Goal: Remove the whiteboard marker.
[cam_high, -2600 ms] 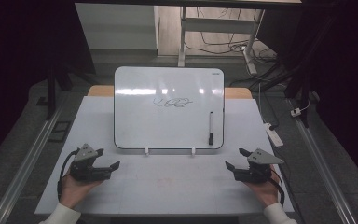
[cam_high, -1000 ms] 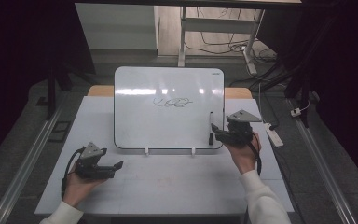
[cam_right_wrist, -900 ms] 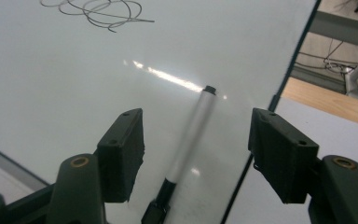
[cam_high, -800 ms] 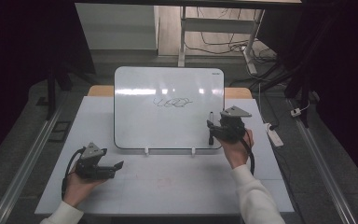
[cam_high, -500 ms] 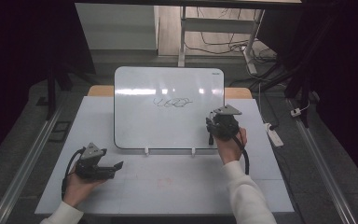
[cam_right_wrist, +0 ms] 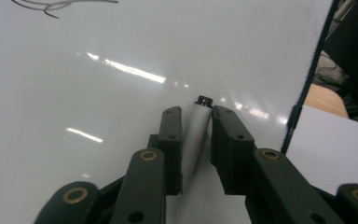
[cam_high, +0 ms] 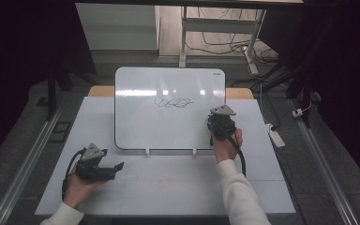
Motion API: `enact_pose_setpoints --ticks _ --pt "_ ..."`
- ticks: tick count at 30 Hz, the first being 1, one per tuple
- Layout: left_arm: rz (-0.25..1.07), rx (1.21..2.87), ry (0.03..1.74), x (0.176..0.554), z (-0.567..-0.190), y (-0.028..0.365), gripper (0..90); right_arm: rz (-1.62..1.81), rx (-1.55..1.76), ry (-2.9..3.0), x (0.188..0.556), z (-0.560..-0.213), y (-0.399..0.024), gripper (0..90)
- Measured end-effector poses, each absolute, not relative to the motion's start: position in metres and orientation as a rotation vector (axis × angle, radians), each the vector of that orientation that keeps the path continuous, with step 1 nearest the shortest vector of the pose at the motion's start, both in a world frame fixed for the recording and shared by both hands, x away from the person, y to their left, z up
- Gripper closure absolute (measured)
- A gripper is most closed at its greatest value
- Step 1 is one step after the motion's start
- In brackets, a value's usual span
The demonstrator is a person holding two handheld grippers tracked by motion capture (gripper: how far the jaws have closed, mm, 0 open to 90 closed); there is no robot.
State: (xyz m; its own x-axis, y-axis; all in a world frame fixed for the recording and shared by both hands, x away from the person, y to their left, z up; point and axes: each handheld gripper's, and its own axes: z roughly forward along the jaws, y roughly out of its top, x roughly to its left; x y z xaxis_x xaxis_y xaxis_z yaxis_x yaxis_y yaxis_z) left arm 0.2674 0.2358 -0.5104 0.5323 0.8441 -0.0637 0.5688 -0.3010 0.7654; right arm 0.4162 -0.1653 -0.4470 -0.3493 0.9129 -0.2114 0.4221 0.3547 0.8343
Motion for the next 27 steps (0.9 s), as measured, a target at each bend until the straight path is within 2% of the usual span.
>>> enact_pose_setpoints --ticks 5,21,27 --pt "0.458 2.001 1.146 0.267 -0.51 0.236 16.8 0.948 1.186 1.926 0.415 -0.449 -0.161 80.5" --pt "0.457 1.98 1.156 0.266 -0.51 0.24 17.0 1.037 1.146 1.908 0.406 -0.446 -0.166 81.1" --pt "0.46 1.967 1.155 0.266 -0.509 0.241 17.3 1.195 1.136 1.875 0.393 -0.438 -0.182 81.1"
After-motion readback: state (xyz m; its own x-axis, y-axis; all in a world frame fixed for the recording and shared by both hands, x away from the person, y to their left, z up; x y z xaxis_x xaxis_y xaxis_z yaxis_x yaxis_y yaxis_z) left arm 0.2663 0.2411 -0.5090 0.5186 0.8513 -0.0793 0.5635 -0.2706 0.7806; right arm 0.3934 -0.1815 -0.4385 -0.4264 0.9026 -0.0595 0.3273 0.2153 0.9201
